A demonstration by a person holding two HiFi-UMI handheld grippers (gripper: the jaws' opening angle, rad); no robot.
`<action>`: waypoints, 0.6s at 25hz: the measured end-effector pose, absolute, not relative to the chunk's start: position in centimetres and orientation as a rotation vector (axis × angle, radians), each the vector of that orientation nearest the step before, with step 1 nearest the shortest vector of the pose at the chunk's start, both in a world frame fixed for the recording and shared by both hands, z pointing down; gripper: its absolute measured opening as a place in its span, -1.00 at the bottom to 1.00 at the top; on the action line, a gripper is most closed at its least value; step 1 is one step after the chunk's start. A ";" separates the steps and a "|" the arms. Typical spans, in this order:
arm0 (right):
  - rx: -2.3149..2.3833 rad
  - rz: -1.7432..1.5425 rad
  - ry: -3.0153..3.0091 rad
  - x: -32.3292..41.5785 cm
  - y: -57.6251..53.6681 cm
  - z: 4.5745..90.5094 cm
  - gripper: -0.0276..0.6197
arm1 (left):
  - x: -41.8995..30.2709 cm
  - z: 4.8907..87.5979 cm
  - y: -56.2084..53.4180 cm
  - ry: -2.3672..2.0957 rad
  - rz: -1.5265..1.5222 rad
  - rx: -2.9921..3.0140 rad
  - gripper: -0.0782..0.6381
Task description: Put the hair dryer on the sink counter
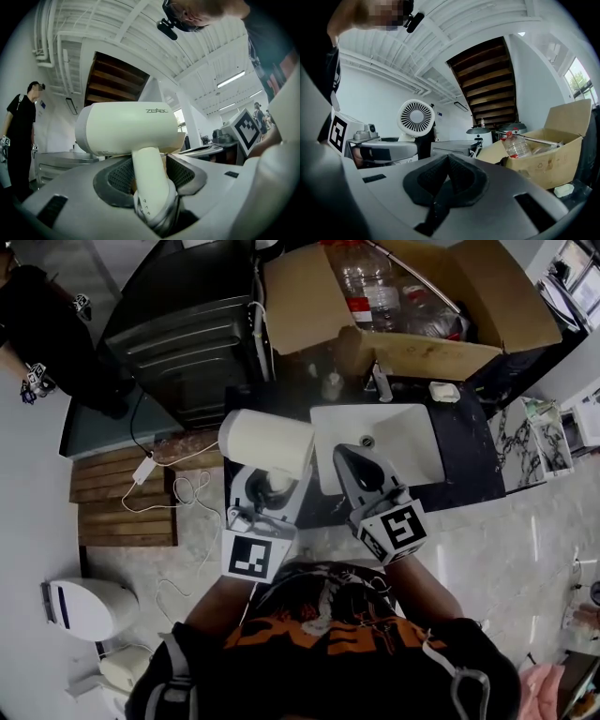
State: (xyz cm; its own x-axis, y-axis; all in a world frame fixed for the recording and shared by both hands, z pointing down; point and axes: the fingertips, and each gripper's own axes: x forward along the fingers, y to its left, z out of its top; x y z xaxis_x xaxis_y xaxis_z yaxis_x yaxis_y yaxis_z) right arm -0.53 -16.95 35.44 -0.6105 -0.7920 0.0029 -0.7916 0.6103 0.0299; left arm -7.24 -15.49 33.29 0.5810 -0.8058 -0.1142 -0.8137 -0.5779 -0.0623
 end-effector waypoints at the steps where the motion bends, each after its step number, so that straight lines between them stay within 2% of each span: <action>1: 1.375 -0.033 -2.803 -0.9 -17.2 35.7 -0.87 | -7.8 33.7 -15.8 1.400 0.105 -2.695 -0.15; 15: 1.251 0.070 -2.753 -5.3 -21.7 40.6 -0.87 | -13.6 41.0 -20.6 1.597 -0.086 -2.718 -0.15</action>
State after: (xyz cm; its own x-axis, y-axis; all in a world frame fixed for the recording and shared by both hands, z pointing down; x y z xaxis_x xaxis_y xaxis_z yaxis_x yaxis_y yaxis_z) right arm -5.30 -21.70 40.56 -0.6521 -0.7477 0.1255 -0.7531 0.6579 0.0064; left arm -13.61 -20.62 40.96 0.4855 -0.8726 0.0530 -0.8733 -0.4869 -0.0173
